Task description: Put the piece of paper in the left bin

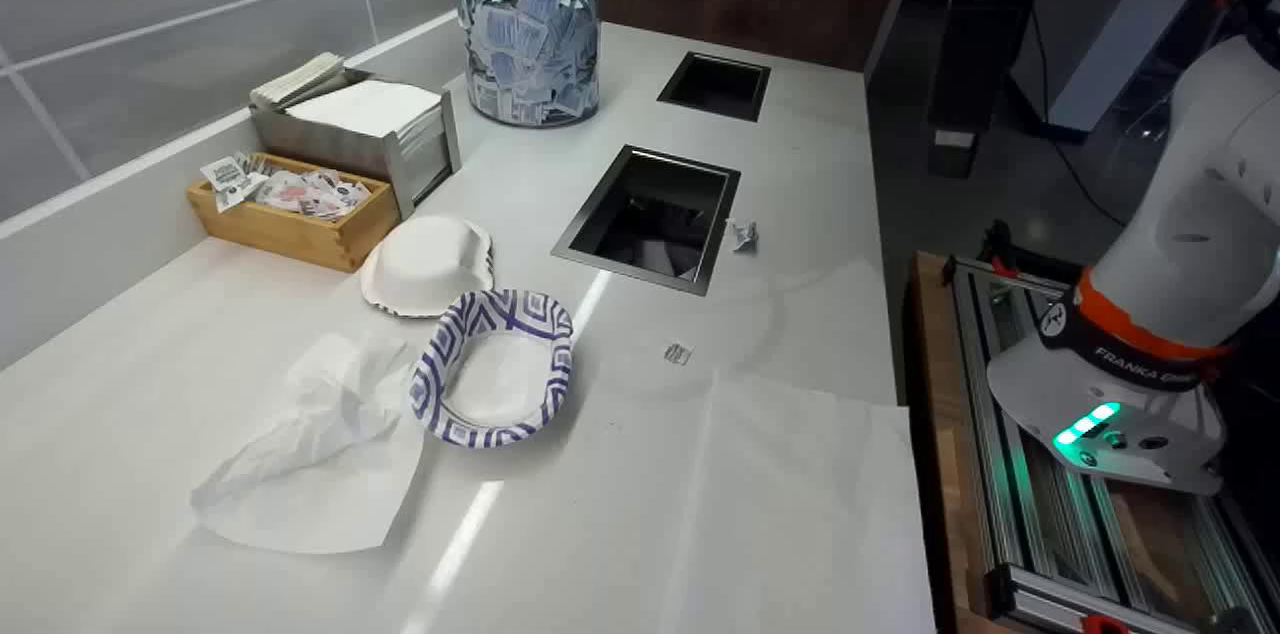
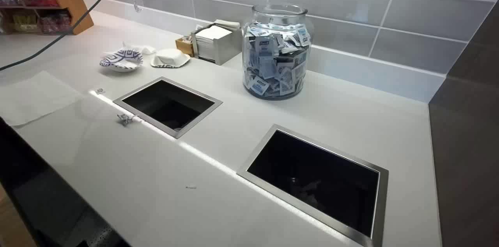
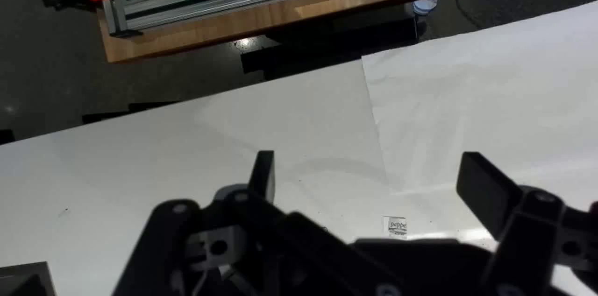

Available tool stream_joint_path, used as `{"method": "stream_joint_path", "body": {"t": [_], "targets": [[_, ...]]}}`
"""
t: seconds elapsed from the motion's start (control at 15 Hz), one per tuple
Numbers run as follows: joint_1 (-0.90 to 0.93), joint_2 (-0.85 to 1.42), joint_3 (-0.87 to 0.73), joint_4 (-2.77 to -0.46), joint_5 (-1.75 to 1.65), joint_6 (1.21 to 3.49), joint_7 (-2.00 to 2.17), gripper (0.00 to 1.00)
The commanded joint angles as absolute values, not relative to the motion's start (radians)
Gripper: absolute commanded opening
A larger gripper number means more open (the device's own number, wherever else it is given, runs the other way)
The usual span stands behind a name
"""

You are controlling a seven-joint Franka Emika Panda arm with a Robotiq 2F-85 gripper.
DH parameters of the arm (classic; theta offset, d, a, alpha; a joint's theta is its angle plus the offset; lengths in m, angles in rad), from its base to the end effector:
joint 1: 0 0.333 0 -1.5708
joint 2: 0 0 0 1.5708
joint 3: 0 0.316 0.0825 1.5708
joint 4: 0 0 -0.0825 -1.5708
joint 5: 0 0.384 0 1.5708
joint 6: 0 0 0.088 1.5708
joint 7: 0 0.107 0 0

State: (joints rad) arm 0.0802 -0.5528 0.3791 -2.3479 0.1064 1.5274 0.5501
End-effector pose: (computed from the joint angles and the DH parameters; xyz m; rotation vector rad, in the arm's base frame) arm 0.3124 0.1832 0.4974 2.8965 -0.2671 -0.3274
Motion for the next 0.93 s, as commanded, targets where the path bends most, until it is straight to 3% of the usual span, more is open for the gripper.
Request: {"method": "stream_joint_path", "body": {"t": [0.0, 0.87], "targets": [[0.100, -0.548, 0.363, -2.347, 0.099, 1.527, 0.558, 1.00], [0.075, -0.577, 0.339, -2.399, 0.097, 1.576, 0.583, 1.00]]}}
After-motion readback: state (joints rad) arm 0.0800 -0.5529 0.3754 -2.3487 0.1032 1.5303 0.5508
